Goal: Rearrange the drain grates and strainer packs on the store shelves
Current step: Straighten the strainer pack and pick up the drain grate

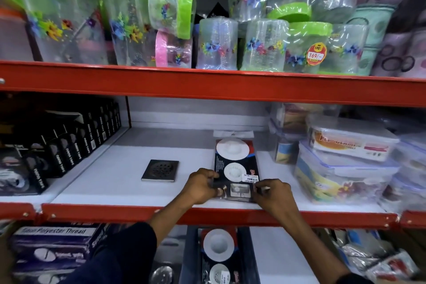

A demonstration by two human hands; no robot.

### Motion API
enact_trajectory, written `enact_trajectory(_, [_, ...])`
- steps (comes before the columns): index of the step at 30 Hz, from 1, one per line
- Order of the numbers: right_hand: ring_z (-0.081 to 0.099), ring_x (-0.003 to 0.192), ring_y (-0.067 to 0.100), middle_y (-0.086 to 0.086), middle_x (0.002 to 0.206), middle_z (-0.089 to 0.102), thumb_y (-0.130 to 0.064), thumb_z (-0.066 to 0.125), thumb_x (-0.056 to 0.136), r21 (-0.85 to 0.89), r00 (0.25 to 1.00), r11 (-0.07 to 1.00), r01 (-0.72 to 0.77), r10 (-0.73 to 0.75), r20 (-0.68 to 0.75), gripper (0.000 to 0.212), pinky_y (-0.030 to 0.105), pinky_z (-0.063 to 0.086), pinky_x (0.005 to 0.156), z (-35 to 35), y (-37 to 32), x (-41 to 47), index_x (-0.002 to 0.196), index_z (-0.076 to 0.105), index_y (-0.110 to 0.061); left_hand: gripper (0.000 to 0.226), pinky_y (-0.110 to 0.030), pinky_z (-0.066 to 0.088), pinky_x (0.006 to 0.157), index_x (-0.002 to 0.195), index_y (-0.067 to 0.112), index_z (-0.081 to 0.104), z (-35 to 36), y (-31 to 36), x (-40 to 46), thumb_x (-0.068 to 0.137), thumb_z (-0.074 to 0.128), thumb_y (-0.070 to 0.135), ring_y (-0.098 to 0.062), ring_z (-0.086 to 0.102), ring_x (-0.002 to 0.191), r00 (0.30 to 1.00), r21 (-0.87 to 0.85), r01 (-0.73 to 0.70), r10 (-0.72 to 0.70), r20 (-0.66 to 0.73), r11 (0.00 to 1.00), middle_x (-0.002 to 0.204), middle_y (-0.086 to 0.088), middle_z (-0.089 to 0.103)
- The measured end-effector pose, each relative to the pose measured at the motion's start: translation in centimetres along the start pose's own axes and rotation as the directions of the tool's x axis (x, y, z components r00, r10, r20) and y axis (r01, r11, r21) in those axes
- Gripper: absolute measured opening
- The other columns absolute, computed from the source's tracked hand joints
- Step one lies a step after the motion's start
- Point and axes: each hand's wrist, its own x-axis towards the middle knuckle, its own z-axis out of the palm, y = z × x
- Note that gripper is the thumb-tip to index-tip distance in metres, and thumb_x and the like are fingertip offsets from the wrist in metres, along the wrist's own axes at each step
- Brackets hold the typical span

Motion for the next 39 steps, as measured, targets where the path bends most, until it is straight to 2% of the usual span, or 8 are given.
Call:
enact_trajectory(6, [0.068,0.081,0.028,0.007,0.079,0.072,-0.016,0.067,0.071,-0.098,0.999,0.995,-0.033,0.035,0.028,0.007,0.024,0.046,0.058,-0.3,-1.8,-0.9,0.075,0.072,-0.013,0.049,-0.014,0.039,0.094,0.131,0.019,0.06,-1.5,0.5,-2.6,0.084,0.072,0.024,-0.017,0.059,0.119,0.986,0.147,-0.164,0.166,-0.002,0.976,0.136,-0.002,0.062])
enact_trajectory(9, [0.065,0.087,0.03,0.008,0.091,0.07,-0.019,0.068,0.071,-0.178,0.995,0.981,0.08,-0.088,-0.039,0.019,0.032,0.055,0.064,0.0,-4.0,-1.2,0.089,0.068,-0.013,0.047,-0.032,0.035,0.114,0.136,0.025,0.055,-4.0,-1.3,-4.0,0.09,0.06,0.035,-0.016,0.046,0.136,0.912,0.292,-0.32,0.376,-0.161,0.901,0.149,-0.003,0.049])
enact_trajectory(13, [0.064,0.1,0.027,0.005,0.111,0.068,-0.027,0.07,0.079,-0.042,0.957,0.956,0.291,-0.29,0.025,0.038,0.031,0.053,0.079,2.2,-8.2,-0.1,0.114,0.061,-0.017,0.05,-0.05,0.034,0.114,0.141,0.027,0.048,-8.3,-6.0,-6.0,0.094,0.045,0.043,-0.02,0.029,0.147,0.796,0.561,-0.28,0.515,-0.319,0.779,0.157,-0.001,0.037])
enact_trajectory(20, [0.022,0.147,0.022,0.002,0.161,0.025,-0.048,0.063,0.088,-0.052,0.792,0.884,0.464,-0.388,0.472,0.081,0.031,0.021,0.118,9.3,-15.5,6.8,0.153,0.024,-0.019,0.065,-0.062,0.007,0.12,0.154,0.021,0.02,-13.3,-12.6,-6.1,0.094,0.025,0.046,-0.025,-0.008,0.152,0.875,0.653,-0.068,0.359,-0.324,0.755,0.164,-0.005,0.008])
enact_trajectory(24, [0.035,0.14,0.028,0.01,0.154,0.037,-0.053,0.07,0.081,-0.121,0.707,0.842,0.526,-0.354,0.612,0.087,0.036,0.032,0.115,12.5,-18.0,9.6,0.148,0.033,-0.013,0.077,-0.061,-0.008,0.119,0.155,0.022,0.002,-14.2,-14.3,-5.0,0.085,0.021,0.046,-0.024,-0.027,0.147,0.927,0.58,-0.046,0.251,-0.279,0.813,0.164,-0.004,-0.012])
enact_trajectory(28, [0.059,0.112,0.025,0.005,0.122,0.063,-0.052,0.075,0.073,-0.106,0.706,0.849,0.518,-0.355,0.613,0.061,0.029,0.046,0.089,13.9,-18.0,10.8,0.122,0.058,-0.02,0.083,-0.058,-0.009,0.12,0.156,0.022,0.003,-14.4,-14.7,-4.9,0.078,0.02,0.046,-0.022,-0.026,0.148,0.933,0.53,-0.062,0.237,-0.269,0.846,0.164,-0.004,-0.01])
enact_trajectory(33, [0.039,0.132,0.024,0.01,0.145,0.044,-0.075,0.062,0.052,-0.141,0.735,0.829,0.541,-0.385,0.558,0.115,0.037,0.039,0.109,13.0,-17.3,9.9,0.145,0.038,-0.012,0.08,-0.054,-0.008,0.122,0.156,0.019,0.005,-14.4,-14.8,-4.9,0.082,0.032,0.036,-0.021,-0.022,0.149,0.932,0.487,-0.039,0.208,-0.298,0.873,0.165,-0.008,-0.004])
enact_trajectory(39, [0.037,0.129,0.019,0.003,0.14,0.043,-0.061,0.071,0.058,-0.072,0.767,0.807,0.586,-0.524,0.371,0.102,0.036,0.04,0.107,8.4,-17.0,4.7,0.144,0.034,-0.019,0.08,-0.056,-0.004,0.122,0.155,0.014,0.008,-14.6,-14.3,-5.1,0.081,0.031,0.032,-0.024,-0.016,0.151,0.936,0.474,0.003,0.165,-0.312,0.881,0.165,-0.011,0.0])
